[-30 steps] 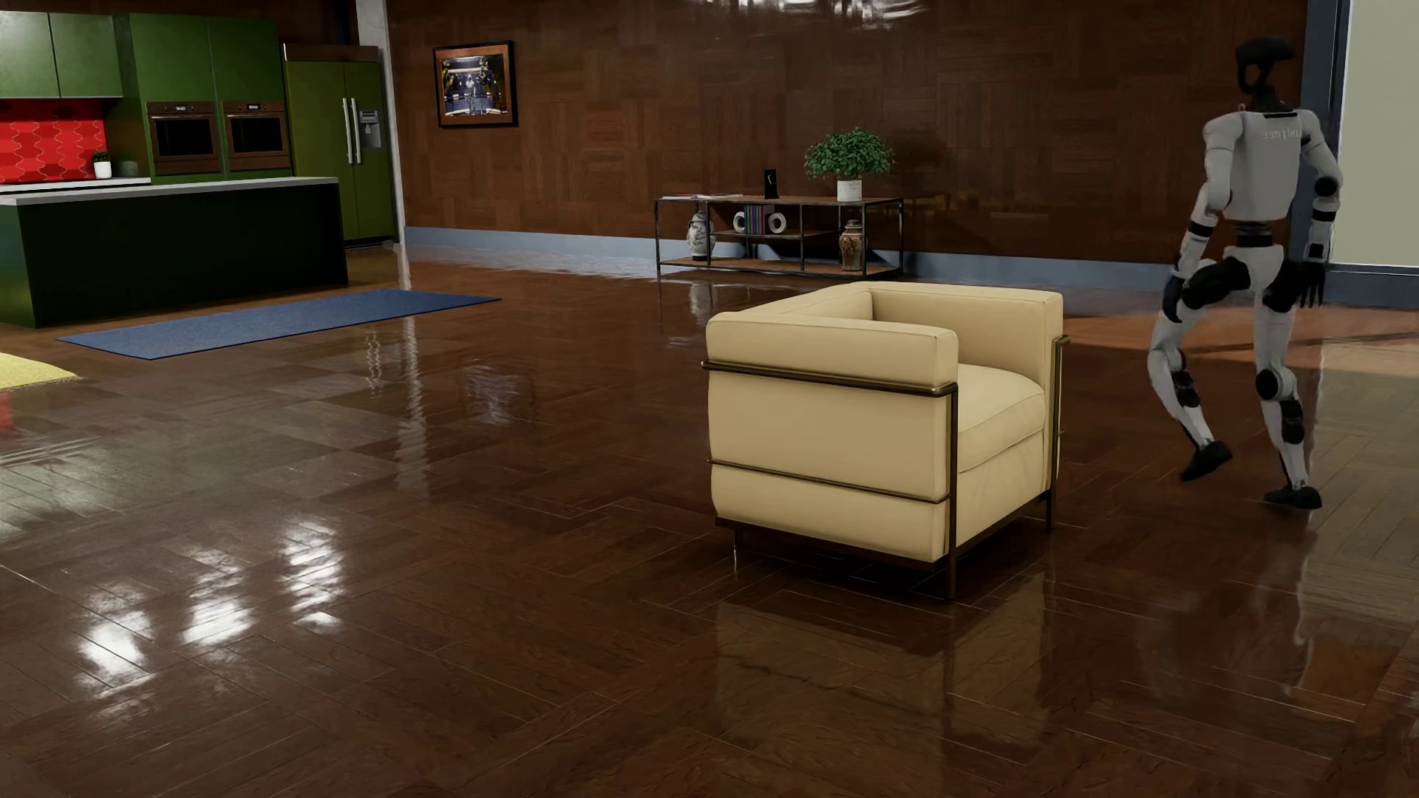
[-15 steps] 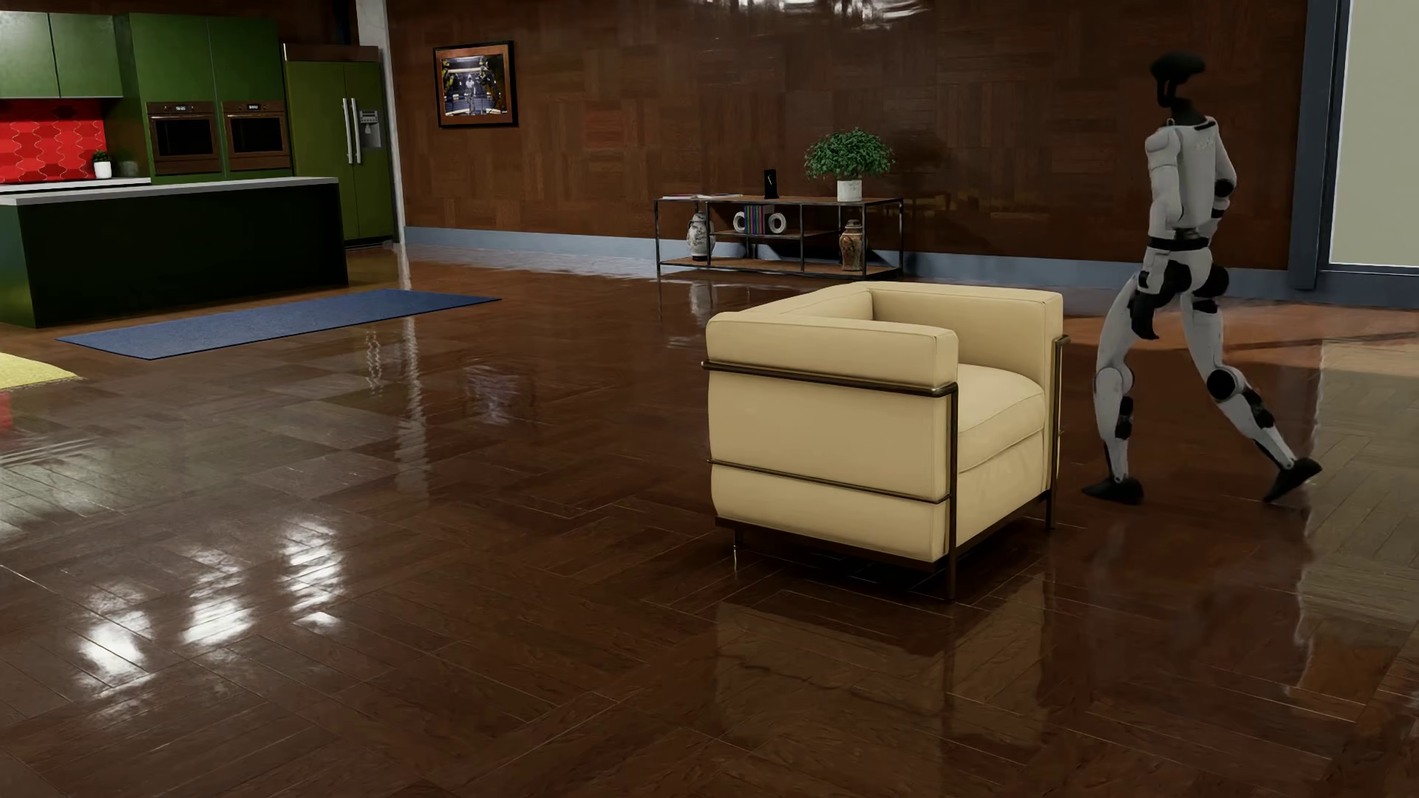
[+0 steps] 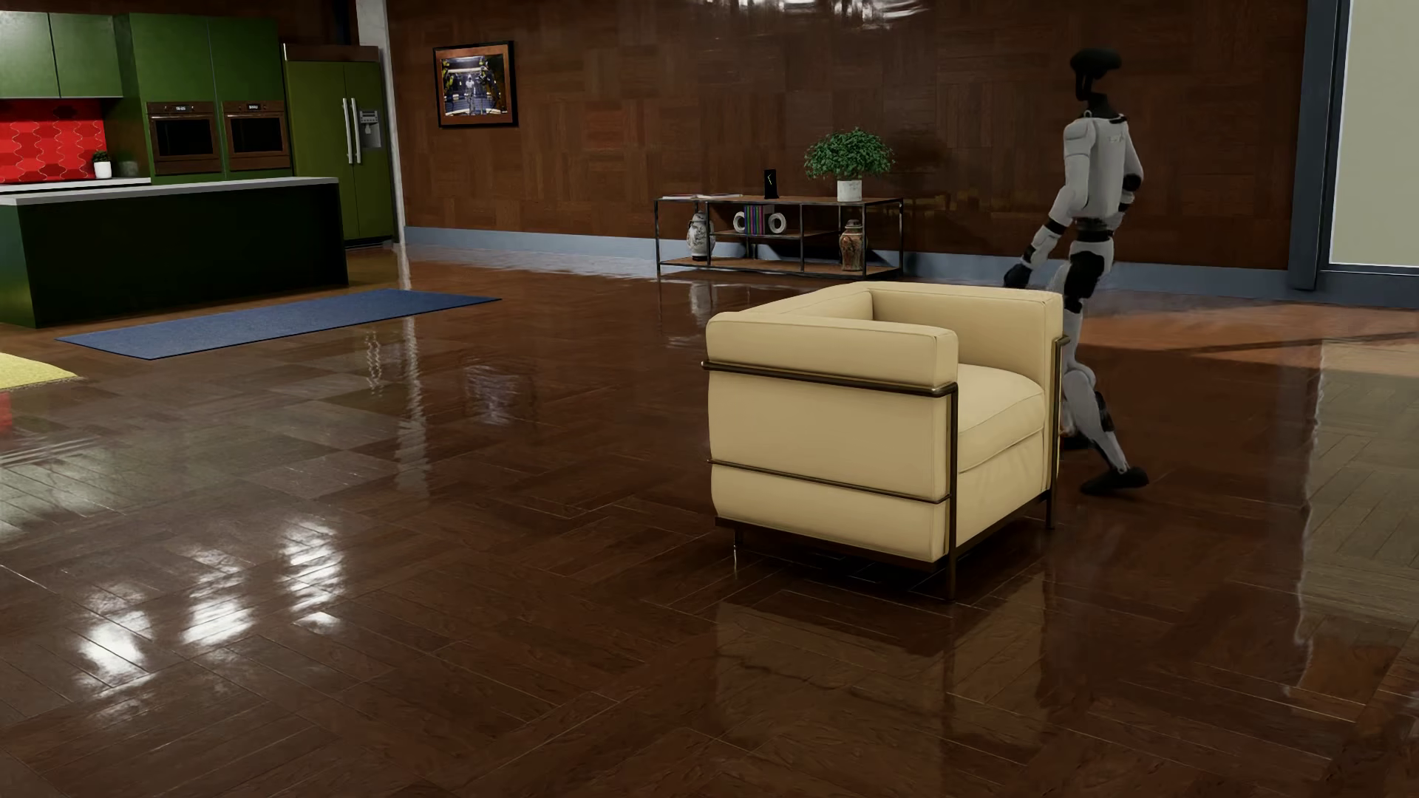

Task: Walk around the light yellow armchair

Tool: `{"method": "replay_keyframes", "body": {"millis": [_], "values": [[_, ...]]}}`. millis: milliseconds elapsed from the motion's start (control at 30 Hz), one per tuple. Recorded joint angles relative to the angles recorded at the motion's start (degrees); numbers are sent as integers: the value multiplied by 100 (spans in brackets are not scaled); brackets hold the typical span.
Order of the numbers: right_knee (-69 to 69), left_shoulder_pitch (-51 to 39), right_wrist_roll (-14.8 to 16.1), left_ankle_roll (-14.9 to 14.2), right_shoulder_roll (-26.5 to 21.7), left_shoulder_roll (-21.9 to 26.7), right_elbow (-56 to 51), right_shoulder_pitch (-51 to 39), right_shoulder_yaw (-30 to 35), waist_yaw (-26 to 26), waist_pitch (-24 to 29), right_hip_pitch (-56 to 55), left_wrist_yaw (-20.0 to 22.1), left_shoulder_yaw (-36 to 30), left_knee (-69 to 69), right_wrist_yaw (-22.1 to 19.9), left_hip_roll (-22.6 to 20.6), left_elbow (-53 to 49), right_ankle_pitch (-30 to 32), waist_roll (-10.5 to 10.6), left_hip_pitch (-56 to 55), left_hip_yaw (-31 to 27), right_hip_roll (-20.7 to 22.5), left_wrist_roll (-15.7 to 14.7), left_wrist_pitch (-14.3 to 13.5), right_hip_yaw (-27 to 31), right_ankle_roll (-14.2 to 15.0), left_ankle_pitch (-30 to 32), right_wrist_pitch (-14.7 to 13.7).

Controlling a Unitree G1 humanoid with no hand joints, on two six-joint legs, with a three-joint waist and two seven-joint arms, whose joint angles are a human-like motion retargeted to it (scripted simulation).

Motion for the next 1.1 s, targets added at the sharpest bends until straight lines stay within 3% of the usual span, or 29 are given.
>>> {"method": "replay_keyframes", "body": {"millis": [100, 200, 267, 333, 400, 533, 600, 633, 733, 767, 933, 1033, 1100], "values": [[-1308, 122, 0, 0, 105, -79, 428, 211, 24, -189, -86, -73, 0, -175, 72, 0, 29, 203, -792, 55, 331, 0, -119, 0, 0, 0, 0, -444, 0], [-1725, 403, 0, 0, 244, -183, 733, 517, 123, -261, -244, -143, 0, -406, 124, 0, 39, 523, -1511, 8, 660, 0, -204, 0, 0, 0, 0, -879, 0], [-1644, 682, 0, 0, 354, -236, 871, 729, 213, -335, -394, -189, 0, -565, 44, 0, 162, 798, -991, -28, 988, 0, -153, 0, 0, 0, 0, -1126, 0], [-1137, 950, 0, 0, 444, -306, 940, 869, 292, -289, -585, -550, 0, -646, -63, 0, 359, 1058, 327, -18, 1258, 0, -42, 0, 0, 0, 0, -1117, 0], [-348, 1177, 0, 0, 474, -455, 965, 836, 277, -167, -574, -837, 0, -500, -38, 0, 605, 1268, 569, 113, 1502, 0, 172, 0, 0, 0, 0, -472, 0], [-255, 1099, 0, 0, 394, -482, 557, 578, -96, -224, -648, -435, 0, -559, 1145, 0, 932, 1353, 7, 89, 684, 0, 290, 0, 0, 0, 0, 2622, 0], [-460, 829, 0, 0, 218, -420, 283, 351, -290, -36, -554, -67, 0, -187, 2244, 0, 967, 1071, -181, 44, -34, 0, 430, 0, 0, 0, 0, 3328, 0], [-582, 671, 0, 0, 91, -374, 193, 181, -351, 61, -461, 139, 0, 34, 2823, 0, 922, 851, -284, -1, -400, 0, 465, 0, 0, 0, 0, 3013, 0], [-819, 118, 0, 0, -283, -193, 161, -432, -578, 596, -116, 636, 0, 533, 3763, 0, 706, 205, -533, -203, -1233, 0, 515, 0, 0, 0, 0, 663, 0], [-882, -41, 0, 0, -376, -127, 200, -626, -683, 769, -28, 755, 0, 611, 3607, 0, 646, 28, -607, -288, -1440, 0, 490, 0, 0, 0, 0, 279, 0], [-1249, -277, 0, 0, -587, 45, -7, -1152, -1032, 1050, 62, 1235, 0, 548, 1126, 0, 252, -348, -956, -493, -1841, 0, 370, 0, 0, 0, 0, 505, 0], [-1277, -63, 0, 0, -549, -78, -291, -1122, -897, 1190, -152, 1304, 0, 452, 332, 0, 242, -16, -1169, -405, -1586, 0, 401, 0, 0, 0, 0, 955, 0], [-1239, 175, 0, 0, -485, -241, -319, -1043, -771, 1094, -336, 1294, 0, 478, 42, 0, 366, 411, -1307, -212, -1260, 0, 502, 0, 0, 0, 0, 698, 0]]}}
